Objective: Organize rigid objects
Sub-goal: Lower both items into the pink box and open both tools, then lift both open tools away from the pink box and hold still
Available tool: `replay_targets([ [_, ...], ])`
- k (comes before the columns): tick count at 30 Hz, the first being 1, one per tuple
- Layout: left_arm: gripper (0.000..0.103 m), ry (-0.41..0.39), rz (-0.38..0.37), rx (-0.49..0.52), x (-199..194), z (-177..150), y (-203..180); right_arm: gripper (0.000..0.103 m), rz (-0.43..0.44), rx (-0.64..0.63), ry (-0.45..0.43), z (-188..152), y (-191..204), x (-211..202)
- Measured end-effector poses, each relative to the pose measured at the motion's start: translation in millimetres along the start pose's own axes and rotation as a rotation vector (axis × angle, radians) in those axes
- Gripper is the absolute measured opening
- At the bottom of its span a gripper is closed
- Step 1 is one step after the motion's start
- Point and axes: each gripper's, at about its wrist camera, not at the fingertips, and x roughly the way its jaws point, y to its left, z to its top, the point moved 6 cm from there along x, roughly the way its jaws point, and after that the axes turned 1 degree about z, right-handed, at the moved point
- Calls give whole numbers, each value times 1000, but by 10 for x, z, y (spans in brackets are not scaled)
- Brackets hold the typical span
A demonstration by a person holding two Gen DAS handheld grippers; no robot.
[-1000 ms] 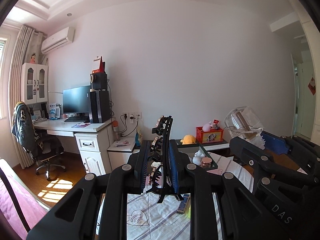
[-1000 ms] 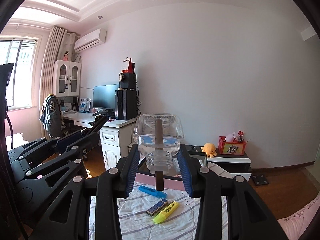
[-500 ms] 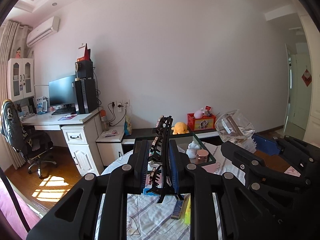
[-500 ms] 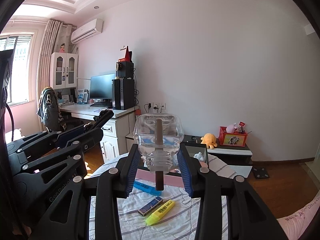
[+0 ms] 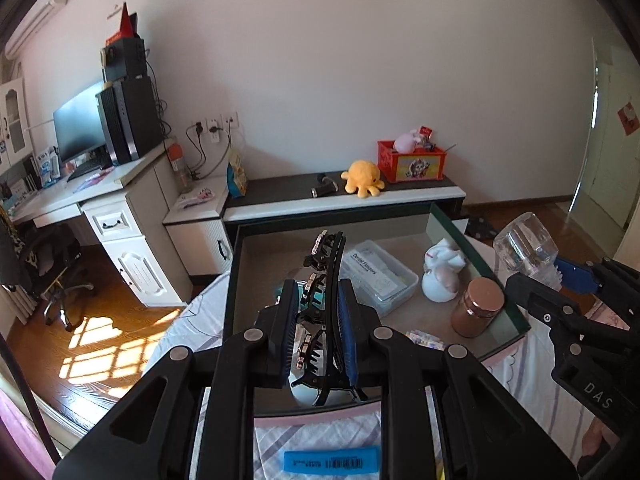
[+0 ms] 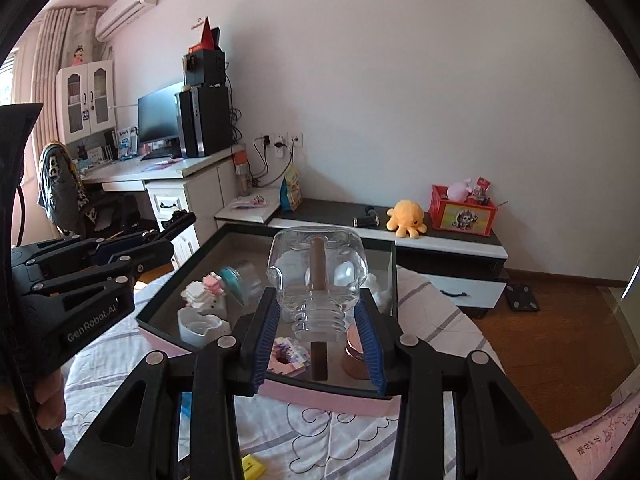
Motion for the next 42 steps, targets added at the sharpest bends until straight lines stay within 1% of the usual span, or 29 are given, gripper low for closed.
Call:
replay_targets([
  [3, 19, 77, -3, -9, 431, -79, 33, 40, 28, 4, 77, -122, -58, 400],
  [5, 20, 118, -21, -14, 629, -155, 25, 40, 37, -6, 129, -208, -41, 643],
  [8, 20, 140, -17, 2, 779, -226, -12, 40, 48, -22, 176, -315, 31, 862],
  [11, 20, 143, -13, -6, 843, -258, -7, 40, 31, -49, 168, -327, 64, 910],
  [14, 22, 145, -12, -23, 811, -280, 34, 43, 31, -45, 165, -312, 67, 901],
  [15, 24, 148, -19, -30, 787, -282, 54, 46, 32, -38, 165, -305, 80, 877],
  [16, 32, 146, -28, -41, 746, -279, 67, 48, 42, -28, 159, -299, 76, 841],
  [17, 43, 138, -35, -50, 687, -273, 78, 55, 49, -21, 145, -276, 73, 803],
  [18, 50, 126, -36, -53, 612, -265, 100, 65, 38, -22, 129, -256, 84, 743],
  [19, 64, 105, -31, -54, 508, -252, 109, 70, 22, -25, 113, -239, 86, 666],
  [20, 79, 79, -28, -56, 398, -230, 130, 78, 19, -21, 91, -217, 93, 563],
  [22, 94, 21, -27, -60, 121, -203, 152, 78, 29, -1, 50, -158, 114, 353],
  [23, 97, -7, -24, -63, -37, -193, 163, 79, 32, 5, 42, -133, 132, 243],
  [24, 97, -31, -21, -66, -195, -185, 173, 80, 34, 9, 25, -99, 157, 116],
  [26, 103, -78, -2, -75, -524, -184, 200, 82, 35, 14, -10, -44, 220, -147],
  [29, 103, -171, 21, -83, -1079, -210, 229, 85, 22, 14, -73, 2, 322, -608],
  [31, 103, -225, 67, -80, -1446, -243, 246, 91, 17, 12, -120, 11, 403, -929],
  [32, 103, -254, 81, -80, -1627, -270, 250, 101, 18, 13, -140, 24, 456, -1078],
  [33, 103, -273, 93, -80, -1787, -291, 260, 103, 23, 12, -168, 24, 513, -1242],
  [36, 103, -331, 108, -68, -2239, -387, 229, 103, 29, 4, -226, -1, 685, -1673],
  [39, 103, -383, 149, -63, -2628, -503, 190, 103, 27, -4, -264, -62, 813, -2021],
  [42, 103, -409, 122, -98, -2950, -629, 183, 103, 14, 0, -300, -140, 884, -2340],
])
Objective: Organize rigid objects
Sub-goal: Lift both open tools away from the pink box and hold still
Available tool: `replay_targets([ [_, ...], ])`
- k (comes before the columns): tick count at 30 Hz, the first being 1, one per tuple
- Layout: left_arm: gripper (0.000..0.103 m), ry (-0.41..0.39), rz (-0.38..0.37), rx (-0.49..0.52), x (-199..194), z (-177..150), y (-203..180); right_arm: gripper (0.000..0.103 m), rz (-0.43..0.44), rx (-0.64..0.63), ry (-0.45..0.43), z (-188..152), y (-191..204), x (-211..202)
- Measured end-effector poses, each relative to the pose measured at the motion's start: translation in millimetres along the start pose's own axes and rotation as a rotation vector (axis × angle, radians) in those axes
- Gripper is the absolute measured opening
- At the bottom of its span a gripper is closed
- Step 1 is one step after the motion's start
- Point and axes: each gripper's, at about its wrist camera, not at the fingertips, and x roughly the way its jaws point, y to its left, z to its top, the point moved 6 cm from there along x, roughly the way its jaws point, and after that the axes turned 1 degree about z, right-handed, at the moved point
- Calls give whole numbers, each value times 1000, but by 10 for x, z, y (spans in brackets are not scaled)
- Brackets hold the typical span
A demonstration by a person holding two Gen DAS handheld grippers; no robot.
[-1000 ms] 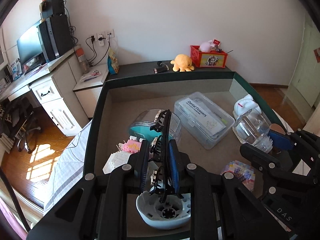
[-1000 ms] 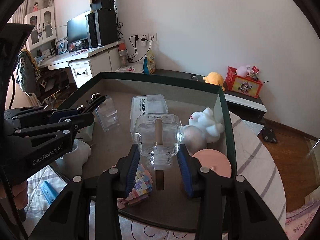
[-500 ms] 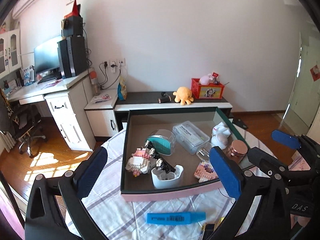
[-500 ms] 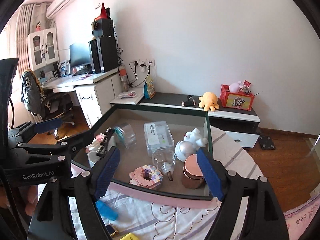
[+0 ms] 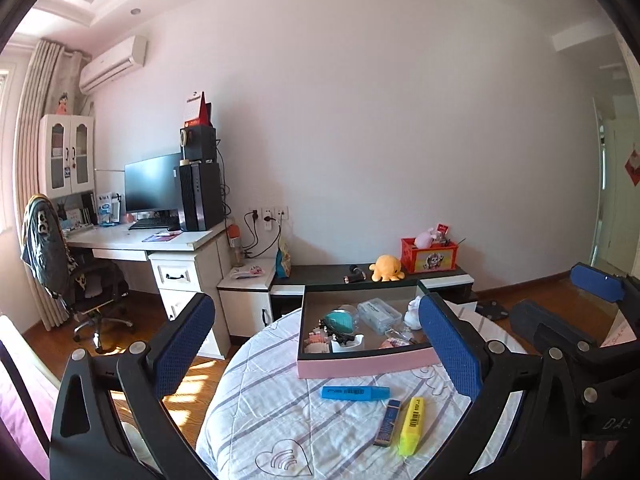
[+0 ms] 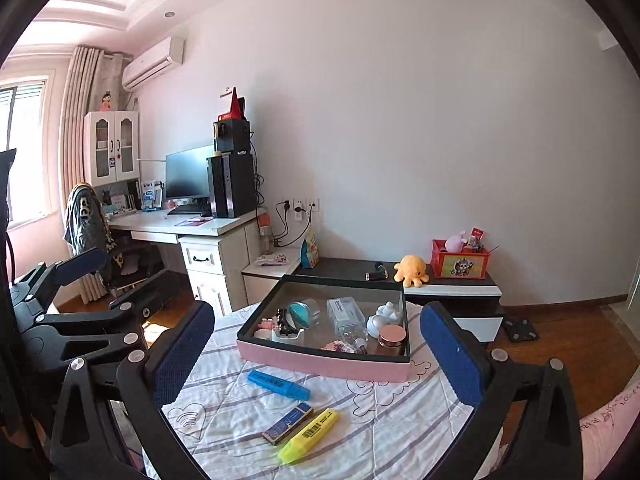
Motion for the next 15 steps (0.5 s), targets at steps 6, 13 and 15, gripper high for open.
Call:
replay_targets([
  [6, 103, -76, 31, 8, -604, 46, -19, 103, -42, -25, -70, 18, 159, -609],
  [13, 103, -132, 38, 1, -1110, 93, -32, 103, -60, -15, -131, 16, 236, -1116],
  [15, 103, -138, 38, 8, -1175, 109, -30, 103, -59, -15, -142, 21, 245, -1207],
])
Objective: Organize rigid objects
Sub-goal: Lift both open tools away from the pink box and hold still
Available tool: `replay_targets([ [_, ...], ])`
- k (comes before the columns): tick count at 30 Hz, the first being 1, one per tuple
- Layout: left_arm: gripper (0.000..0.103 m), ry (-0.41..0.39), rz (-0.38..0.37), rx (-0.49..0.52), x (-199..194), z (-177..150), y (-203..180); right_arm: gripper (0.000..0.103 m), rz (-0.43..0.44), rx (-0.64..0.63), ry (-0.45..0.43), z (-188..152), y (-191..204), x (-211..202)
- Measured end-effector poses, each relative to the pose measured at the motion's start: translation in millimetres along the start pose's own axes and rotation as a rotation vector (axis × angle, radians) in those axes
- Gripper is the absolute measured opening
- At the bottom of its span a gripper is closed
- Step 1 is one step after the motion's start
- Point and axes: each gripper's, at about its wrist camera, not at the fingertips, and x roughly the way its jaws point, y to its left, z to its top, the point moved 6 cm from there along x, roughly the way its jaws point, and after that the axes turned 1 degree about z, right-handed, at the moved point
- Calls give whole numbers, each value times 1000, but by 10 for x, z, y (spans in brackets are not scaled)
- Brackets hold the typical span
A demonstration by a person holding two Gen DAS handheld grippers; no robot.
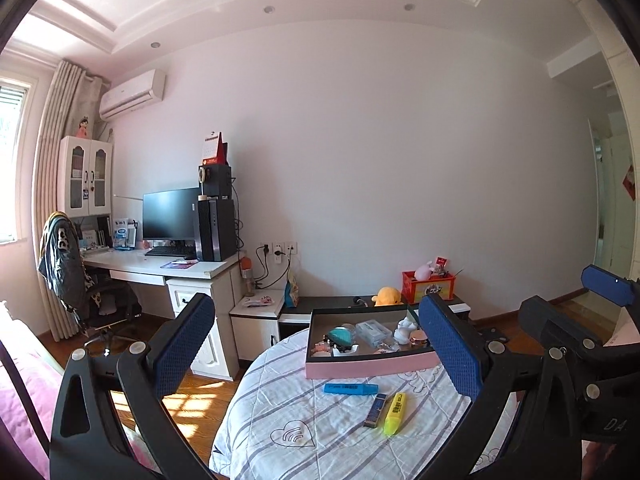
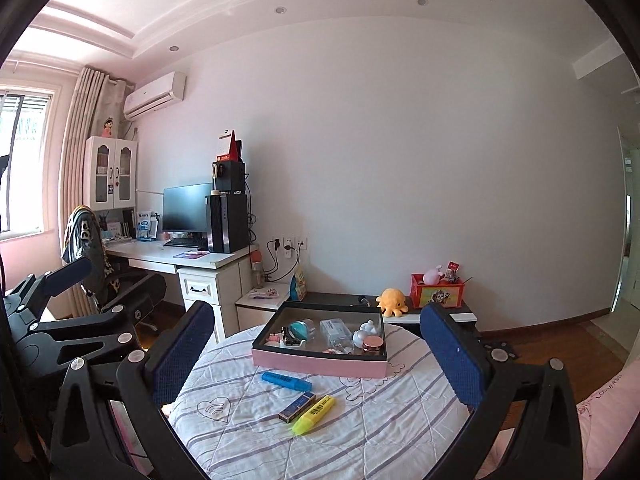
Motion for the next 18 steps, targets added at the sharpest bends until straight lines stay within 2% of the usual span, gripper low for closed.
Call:
replay_targets([
  [9, 103, -1, -8, 10, -83, -1, -46, 103, -22, 5, -22, 29, -43, -115],
  [18, 103, 30, -17, 3, -6, -83, -70, 103, -25, 12, 0, -17, -79, -75],
])
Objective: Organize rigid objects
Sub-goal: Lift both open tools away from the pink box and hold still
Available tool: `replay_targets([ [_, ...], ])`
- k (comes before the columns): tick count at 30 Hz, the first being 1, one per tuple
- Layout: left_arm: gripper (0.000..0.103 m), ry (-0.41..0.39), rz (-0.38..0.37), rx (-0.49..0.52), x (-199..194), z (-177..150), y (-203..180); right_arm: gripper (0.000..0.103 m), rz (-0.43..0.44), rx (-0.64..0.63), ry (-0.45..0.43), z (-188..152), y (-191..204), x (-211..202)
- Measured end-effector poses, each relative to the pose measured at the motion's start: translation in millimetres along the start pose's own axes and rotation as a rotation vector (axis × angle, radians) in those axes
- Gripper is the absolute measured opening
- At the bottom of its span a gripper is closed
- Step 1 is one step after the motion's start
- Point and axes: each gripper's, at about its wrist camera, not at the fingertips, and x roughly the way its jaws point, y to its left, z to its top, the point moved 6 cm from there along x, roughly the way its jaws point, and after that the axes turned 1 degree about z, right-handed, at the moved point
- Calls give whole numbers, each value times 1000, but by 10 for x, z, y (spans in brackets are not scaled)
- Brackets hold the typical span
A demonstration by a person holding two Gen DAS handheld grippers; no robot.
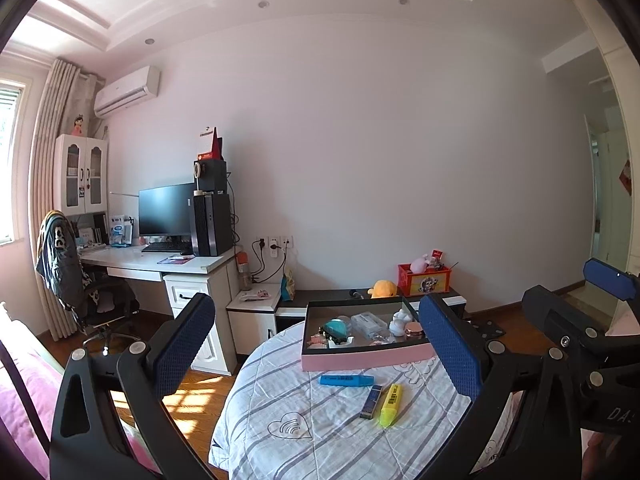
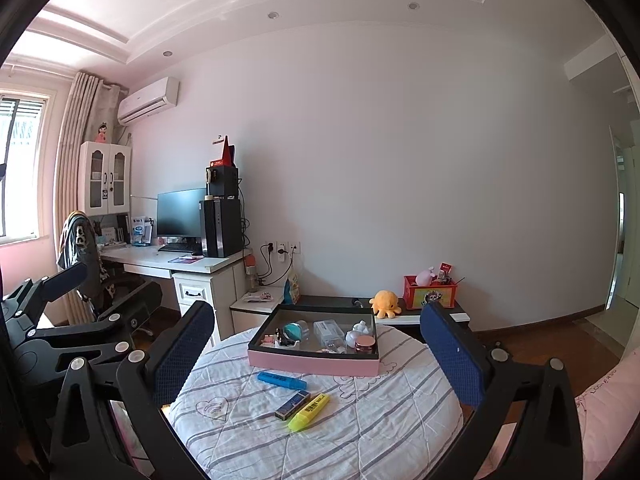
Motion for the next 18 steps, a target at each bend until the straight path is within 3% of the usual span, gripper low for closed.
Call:
replay_targets([
  [10, 103, 52, -3, 25, 258, -231, -52, 103, -12, 5, 65, -196, -75, 228],
  [18, 103, 179, -27, 25, 724, -608, -59, 103, -27, 20, 170, -518, -158, 621],
])
